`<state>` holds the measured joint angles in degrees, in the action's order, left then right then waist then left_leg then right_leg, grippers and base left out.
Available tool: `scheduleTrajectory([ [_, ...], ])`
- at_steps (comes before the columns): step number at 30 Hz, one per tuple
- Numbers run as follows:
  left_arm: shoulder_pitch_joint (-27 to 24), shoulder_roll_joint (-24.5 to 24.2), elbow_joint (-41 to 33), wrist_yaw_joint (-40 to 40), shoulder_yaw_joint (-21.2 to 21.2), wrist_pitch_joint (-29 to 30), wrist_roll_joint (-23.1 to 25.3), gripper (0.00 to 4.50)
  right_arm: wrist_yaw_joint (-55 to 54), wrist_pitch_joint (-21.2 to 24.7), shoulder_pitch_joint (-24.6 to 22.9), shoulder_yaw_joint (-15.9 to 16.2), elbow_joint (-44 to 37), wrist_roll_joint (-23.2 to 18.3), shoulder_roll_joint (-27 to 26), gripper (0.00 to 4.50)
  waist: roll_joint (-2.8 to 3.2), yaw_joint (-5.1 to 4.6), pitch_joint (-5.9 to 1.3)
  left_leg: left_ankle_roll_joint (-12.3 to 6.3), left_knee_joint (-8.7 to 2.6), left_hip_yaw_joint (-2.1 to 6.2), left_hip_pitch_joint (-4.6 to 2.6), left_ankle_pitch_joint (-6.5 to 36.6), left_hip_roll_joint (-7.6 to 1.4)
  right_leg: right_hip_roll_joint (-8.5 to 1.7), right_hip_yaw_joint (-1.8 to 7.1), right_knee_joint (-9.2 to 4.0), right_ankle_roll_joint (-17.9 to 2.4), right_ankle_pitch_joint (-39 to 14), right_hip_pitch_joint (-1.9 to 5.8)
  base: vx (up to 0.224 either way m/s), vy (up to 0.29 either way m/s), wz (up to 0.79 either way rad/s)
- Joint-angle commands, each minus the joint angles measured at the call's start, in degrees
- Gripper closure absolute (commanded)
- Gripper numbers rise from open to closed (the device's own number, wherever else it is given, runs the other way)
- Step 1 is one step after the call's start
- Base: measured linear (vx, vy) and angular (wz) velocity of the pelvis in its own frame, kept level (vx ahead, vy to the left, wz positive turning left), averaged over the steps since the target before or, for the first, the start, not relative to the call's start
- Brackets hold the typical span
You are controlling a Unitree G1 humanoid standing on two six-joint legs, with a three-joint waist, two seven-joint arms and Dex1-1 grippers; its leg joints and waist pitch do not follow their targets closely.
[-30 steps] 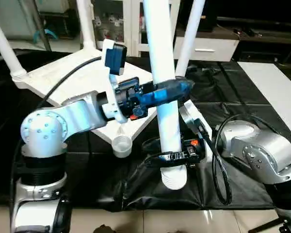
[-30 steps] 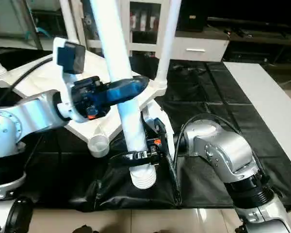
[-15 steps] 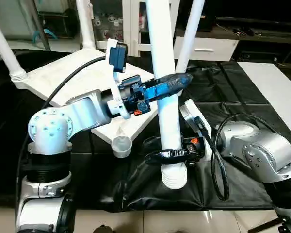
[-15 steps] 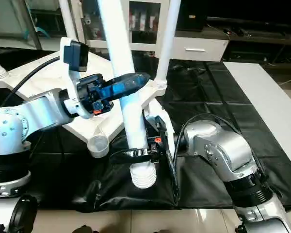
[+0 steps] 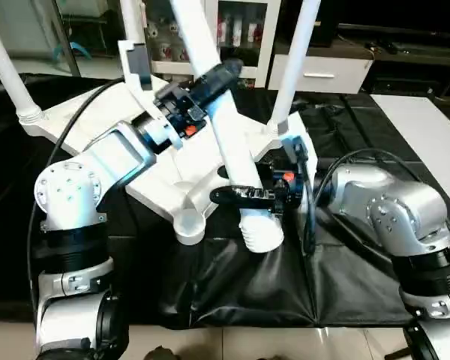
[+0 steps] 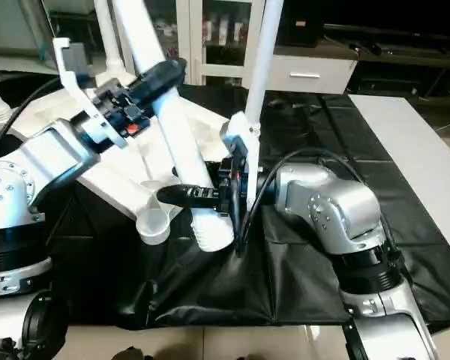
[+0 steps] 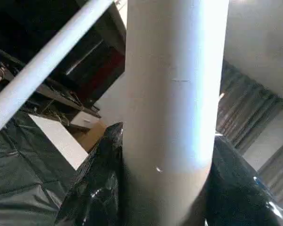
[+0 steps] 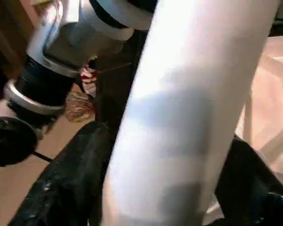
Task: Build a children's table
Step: Pick table leg
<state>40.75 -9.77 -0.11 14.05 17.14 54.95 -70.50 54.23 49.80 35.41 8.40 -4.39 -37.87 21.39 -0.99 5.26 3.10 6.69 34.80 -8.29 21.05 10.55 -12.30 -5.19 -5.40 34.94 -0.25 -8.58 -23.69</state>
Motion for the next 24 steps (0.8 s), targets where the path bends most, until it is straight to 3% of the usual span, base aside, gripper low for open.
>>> scheduleTrajectory([
  [1, 0.4, 0.5, -0.5, -1.0, 0.1, 0.6, -0.5, 2.73, -0.3, 0.3, 0.7, -1.4, -0.4, -0.4, 0.3, 0.83, 0.49, -0.07, -4.44, 0.23, -3.9, -1.06, -0.09, 8.9, 0.05, -1.62, 2.18, -3.41, -10.1, -10.9, 3.88, 0.0, 0.0, 0.0],
  [2, 0.3, 0.5, -0.8, -1.0, -0.1, 0.8, -0.2, 2.73, -0.2, 0.3, 0.6, -1.3, -0.4, -0.2, 0.4, 0.79, 0.52, -0.07, -4.4, 0.34, -3.92, -1.07, -0.1, 9.1, 0.06, -1.64, 2.19, -3.43, -10.1, -11.4, 3.91, 0.0, 0.0, 0.0],
  [4, 0.3, 0.5, -0.9, -1.1, -0.1, 0.9, -0.5, 2.73, -0.2, 0.5, 0.5, -1.2, -0.5, -0.2, 0.6, 1.17, 0.42, -0.1, -4.26, 0.59, -3.97, -1.1, -0.08, 10.5, 0.15, -1.73, 2.15, -3.82, -9.0, -14.7, 3.95, 0.0, 0.0, 0.0],
  [7, 0.5, 0.4, -1.0, -1.0, -0.5, 1.0, -1.2, 2.73, -0.1, 1.0, 0.1, -0.7, -1.0, -0.4, 0.9, 1.17, 0.39, -0.1, -4.13, 0.86, -4.02, -1.06, -0.12, 11.5, 0.17, -1.74, 2.12, -4.23, -7.4, -18.2, 3.81, 0.0, 0.0, 0.0],
  [11, 0.4, -0.9, -1.8, 1.5, -2.0, 0.9, 0.7, 2.73, -0.5, 0.7, 0.0, -0.3, -1.0, 0.1, 0.9, 1.61, 0.4, -0.1, -4.14, 1.01, -4.09, -1.0, -0.18, 11.7, 0.15, -1.71, 2.09, -4.33, -6.6, -19.0, 3.67, 0.0, 0.0, 0.0],
  [13, 0.3, -1.9, -2.4, 3.3, -3.2, 1.0, 2.2, 2.73, -0.6, 0.4, 0.1, -0.2, -0.6, 0.7, 1.0, 1.85, 0.43, -0.13, -4.16, 1.12, -4.14, -0.96, -0.13, 11.3, 0.07, -1.74, 2.12, -4.2, -6.7, -18.3, 3.68, 0.0, 0.0, 0.0],
  [17, 0.2, -3.4, -4.2, 8.1, -4.7, 0.7, 2.9, 2.73, -0.8, 1.0, 0.9, -0.7, 0.8, 0.9, 1.7, 1.89, 0.48, -0.24, -4.21, 1.21, -4.09, -1.01, -0.18, 10.6, 0.01, -1.69, 2.24, -3.81, -8.1, -15.4, 3.68, 0.0, 0.0, 0.0],
  [18, 0.1, -4.2, -5.6, 12.2, -5.3, 0.0, 2.7, 2.73, 0.9, 3.8, 1.4, -1.6, 1.3, -1.3, 2.7, 1.89, 0.32, -0.21, -4.26, 1.02, -4.09, -1.04, -0.18, 10.3, 0.05, -1.7, 2.24, -3.8, -8.4, -15.0, 3.83, 0.0, 0.0, 0.0],
  [20, 0.1, -4.5, -6.1, 13.8, -5.5, -0.5, 2.5, 2.73, 1.9, 5.0, 1.5, -1.8, 1.4, -2.4, 3.3, 1.89, 0.43, -0.14, -4.29, 0.57, -4.05, -1.06, -0.25, 9.8, 0.03, -1.69, 2.29, -3.63, -9.3, -13.7, 3.85, 0.0, 0.0, 0.0],
  [24, 0.1, -5.8, -8.2, 20.3, -7.5, -2.9, 4.1, 2.73, 7.4, 5.6, 1.2, 1.0, 1.0, -2.0, 7.4, 1.89, 0.27, -0.09, -4.1, 0.52, -4.04, -1.15, -0.09, 10.9, -0.02, -1.83, 2.32, -3.83, -9.0, -15.7, 3.9, 0.0, 0.0, 0.0],
])
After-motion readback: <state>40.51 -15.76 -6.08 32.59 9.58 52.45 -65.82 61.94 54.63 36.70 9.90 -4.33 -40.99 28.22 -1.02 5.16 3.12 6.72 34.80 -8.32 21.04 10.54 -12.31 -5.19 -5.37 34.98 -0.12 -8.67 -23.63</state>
